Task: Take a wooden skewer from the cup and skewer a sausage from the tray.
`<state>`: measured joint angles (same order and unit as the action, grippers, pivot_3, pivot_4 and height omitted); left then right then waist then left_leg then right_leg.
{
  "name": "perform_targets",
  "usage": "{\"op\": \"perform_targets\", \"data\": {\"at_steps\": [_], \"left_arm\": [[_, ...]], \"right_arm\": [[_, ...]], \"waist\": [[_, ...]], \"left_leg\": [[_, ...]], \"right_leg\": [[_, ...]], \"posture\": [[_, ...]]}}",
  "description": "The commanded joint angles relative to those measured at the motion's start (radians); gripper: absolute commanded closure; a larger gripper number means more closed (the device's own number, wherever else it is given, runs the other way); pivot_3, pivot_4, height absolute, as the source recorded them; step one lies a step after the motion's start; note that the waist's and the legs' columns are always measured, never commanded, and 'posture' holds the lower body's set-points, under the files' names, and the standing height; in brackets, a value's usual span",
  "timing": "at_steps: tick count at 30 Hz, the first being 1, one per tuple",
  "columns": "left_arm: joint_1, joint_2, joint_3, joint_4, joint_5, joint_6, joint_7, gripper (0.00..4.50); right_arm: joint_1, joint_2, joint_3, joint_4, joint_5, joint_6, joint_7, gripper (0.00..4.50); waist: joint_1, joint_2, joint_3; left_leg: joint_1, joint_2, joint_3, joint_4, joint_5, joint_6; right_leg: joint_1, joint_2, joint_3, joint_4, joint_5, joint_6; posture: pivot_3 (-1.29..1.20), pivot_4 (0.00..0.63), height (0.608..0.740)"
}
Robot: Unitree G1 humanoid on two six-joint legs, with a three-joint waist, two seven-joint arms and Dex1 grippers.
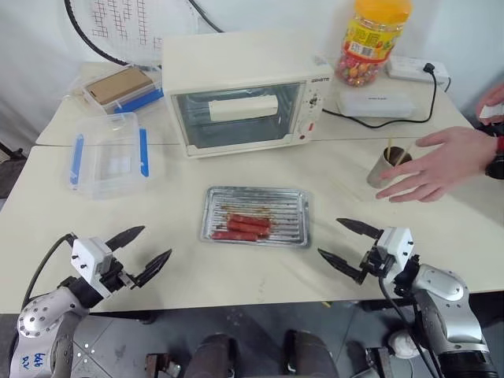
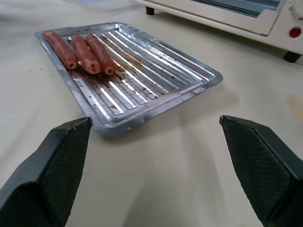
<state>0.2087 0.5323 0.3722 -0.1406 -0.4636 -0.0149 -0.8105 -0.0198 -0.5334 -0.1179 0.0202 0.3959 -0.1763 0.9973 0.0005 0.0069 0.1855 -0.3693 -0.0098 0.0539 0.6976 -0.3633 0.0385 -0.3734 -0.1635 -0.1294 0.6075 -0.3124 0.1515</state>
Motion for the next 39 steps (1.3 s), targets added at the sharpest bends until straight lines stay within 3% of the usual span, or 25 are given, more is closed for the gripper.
{"op": "perform_targets", "data": {"at_steps": [1, 24, 39], "left_arm": [[0.011, -0.005, -0.002, -0.015, 0.010, -0.030, -0.001, 0.02], [0.056, -0.013, 0.008, -0.091, -0.054, 0.000, -0.023, 0.02], [0.044, -0.015, -0.016, -0.174, -0.060, 0.130, 0.037, 0.02]], "right_arm": [[-0.005, 0.000, -0.004, -0.003, 0.007, -0.019, 0.012, 0.00], [0.028, -0.001, 0.005, -0.074, 0.011, 0.035, 0.002, 0.00], [0.056, -0.023, -0.029, -0.120, 0.023, 0.081, -0.006, 0.00]], "waist": [[0.001, 0.000, 0.000], [0.001, 0.000, 0.000], [0.002, 0.000, 0.000]], "left_leg": [[0.000, 0.000, 0.000, 0.000, 0.000, 0.000], [0.000, 0.000, 0.000, 0.000, 0.000, 0.000], [0.000, 0.000, 0.000, 0.000, 0.000, 0.000]], "right_leg": [[0.000, 0.000, 0.000, 0.000, 0.000, 0.000], [0.000, 0.000, 0.000, 0.000, 0.000, 0.000], [0.000, 0.000, 0.000, 0.000, 0.000, 0.000]], "posture": [[0.00, 0.150, 0.740], [0.00, 0.150, 0.740], [0.00, 0.150, 0.740]]}}
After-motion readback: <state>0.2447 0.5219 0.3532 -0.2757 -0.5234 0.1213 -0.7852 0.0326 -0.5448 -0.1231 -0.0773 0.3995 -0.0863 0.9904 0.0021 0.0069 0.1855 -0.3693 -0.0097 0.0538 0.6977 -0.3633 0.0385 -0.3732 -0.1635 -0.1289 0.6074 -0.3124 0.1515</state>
